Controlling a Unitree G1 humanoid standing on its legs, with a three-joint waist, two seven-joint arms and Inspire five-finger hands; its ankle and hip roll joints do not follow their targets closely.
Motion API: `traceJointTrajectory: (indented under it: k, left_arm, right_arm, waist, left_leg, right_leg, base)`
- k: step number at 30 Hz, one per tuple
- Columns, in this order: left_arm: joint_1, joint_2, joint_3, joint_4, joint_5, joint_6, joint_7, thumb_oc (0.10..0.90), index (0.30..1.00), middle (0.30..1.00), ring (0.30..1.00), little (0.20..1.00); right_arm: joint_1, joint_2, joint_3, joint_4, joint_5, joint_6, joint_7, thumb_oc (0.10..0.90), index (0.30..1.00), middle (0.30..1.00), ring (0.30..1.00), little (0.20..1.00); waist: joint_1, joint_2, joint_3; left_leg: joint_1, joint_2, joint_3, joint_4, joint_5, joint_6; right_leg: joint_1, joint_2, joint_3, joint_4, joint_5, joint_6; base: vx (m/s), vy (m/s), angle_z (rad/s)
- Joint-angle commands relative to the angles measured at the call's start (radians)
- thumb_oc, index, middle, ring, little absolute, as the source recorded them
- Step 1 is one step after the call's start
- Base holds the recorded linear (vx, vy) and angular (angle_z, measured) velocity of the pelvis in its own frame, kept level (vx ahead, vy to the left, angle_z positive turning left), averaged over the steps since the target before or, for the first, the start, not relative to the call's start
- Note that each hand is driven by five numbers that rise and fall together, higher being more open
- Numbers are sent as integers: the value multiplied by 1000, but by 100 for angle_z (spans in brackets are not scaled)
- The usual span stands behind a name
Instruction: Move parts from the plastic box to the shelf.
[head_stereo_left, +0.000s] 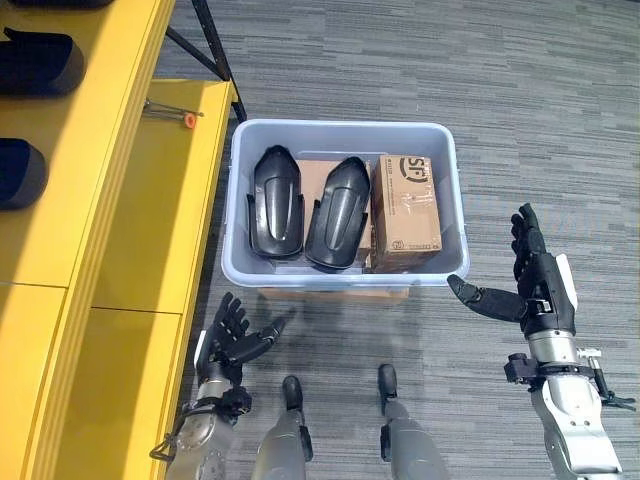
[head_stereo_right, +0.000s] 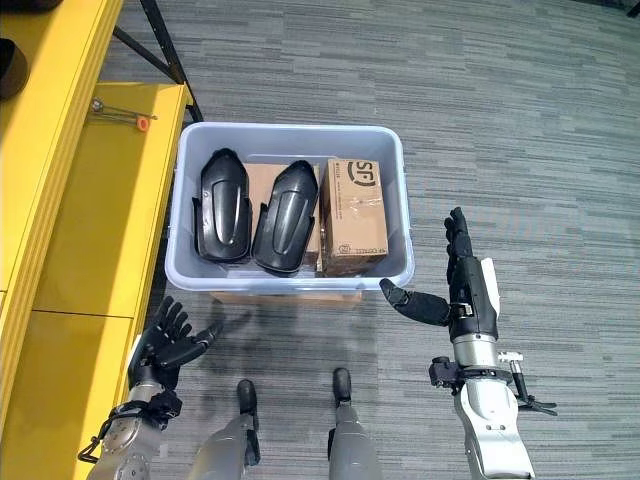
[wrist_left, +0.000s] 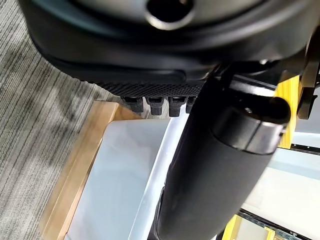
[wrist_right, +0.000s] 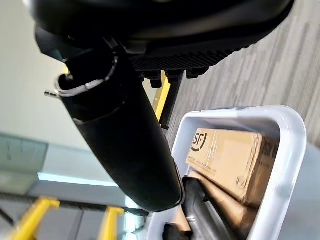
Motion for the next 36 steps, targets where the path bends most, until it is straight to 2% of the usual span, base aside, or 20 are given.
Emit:
traceJointTrajectory:
  k: [1, 5, 6, 7, 11, 15, 22, 26, 36]
  left_arm:
    - [-7, 112, 0, -103, 17, -76, 12, 900, 1000, 1000, 1000, 1000]
    - [-23, 120, -36, -107, 13, -70, 19, 900, 1000, 1000, 1000, 1000]
    - [-25, 119, -33, -106, 13, -69, 19, 900, 1000, 1000, 1000, 1000]
    - [-33, 116, -55, -106, 12, -66, 29, 900, 1000, 1000, 1000, 1000]
    - [-38, 111, -67, -103, 5, -65, 35, 900, 1000, 1000, 1000, 1000]
    - [-50, 112, -90, -101, 3, -57, 49, 900, 1000, 1000, 1000, 1000]
    - [-92, 119, -111, -101, 7, -65, 82, 900, 1000, 1000, 1000, 1000]
    - [-113, 122, -127, -102, 14, -68, 102, 900, 1000, 1000, 1000, 1000]
    - [-131, 118, -148, -103, 15, -74, 124, 900, 1000, 1000, 1000, 1000]
  right_arm:
    - [-155, -41, -3, -145, -165, -61, -71, 900, 1000, 1000, 1000, 1000]
    - [-342, -61, 146, -91, -238, -17, -68, 900, 1000, 1000, 1000, 1000]
    - [-351, -61, 152, -84, -240, -19, -71, 900, 1000, 1000, 1000, 1000]
    - [-492, -43, 259, -9, -262, 21, -65, 900, 1000, 1000, 1000, 1000]
    - [-567, -17, 310, 33, -261, 31, -74, 900, 1000, 1000, 1000, 1000]
    - [-720, 38, 391, 138, -295, 79, -86, 900, 1000, 1000, 1000, 1000]
    - [-850, 102, 424, 259, -315, 123, -137, 900, 1000, 1000, 1000, 1000]
    - [-880, 118, 411, 307, -365, 152, -184, 900, 1000, 1000, 1000, 1000]
    - [-885, 141, 401, 360, -400, 166, -239, 900, 1000, 1000, 1000, 1000]
  waist:
    - [26, -37, -60]
    - [55, -36, -38]
    - [52, -36, -36]
    - [75, -35, -21]
    - [87, -37, -11]
    - [121, -36, 10]
    - [149, -27, 41]
    - [156, -11, 61]
    - [160, 6, 78]
  left_leg:
    - [-128, 81, -57, 92, 13, -12]
    - [-138, 80, -69, 88, 23, -13]
    - [-138, 81, -69, 89, 23, -13]
    - [-143, 81, -76, 84, 29, -14]
    - [-148, 79, -83, 81, 33, -15]
    - [-171, 67, -95, 71, 42, -16]
    - [-217, 57, -108, 96, 33, -14]
    - [-246, 43, -114, 110, 25, -12]
    - [-274, 33, -117, 118, 19, -7]
  right_leg:
    - [76, -107, -29, 105, -123, 60]
    - [69, -102, -37, 112, -129, 53]
    - [69, -102, -37, 113, -130, 53]
    - [65, -98, -43, 114, -132, 48]
    - [65, -96, -48, 112, -131, 45]
    - [60, -95, -68, 102, -128, 43]
    - [47, -100, -84, 94, -118, 44]
    - [37, -106, -93, 91, -114, 44]
    - [17, -111, -97, 91, -108, 47]
  base:
    - [-34, -25, 16]
    - [-27, -25, 8]
    - [-34, -26, 3]
    - [-25, -15, 5]
    - [-13, -12, 9]
    - [-2, -16, 12]
    - [-7, 11, 10]
    - [-17, 38, 7]
    - [-6, 16, 1]
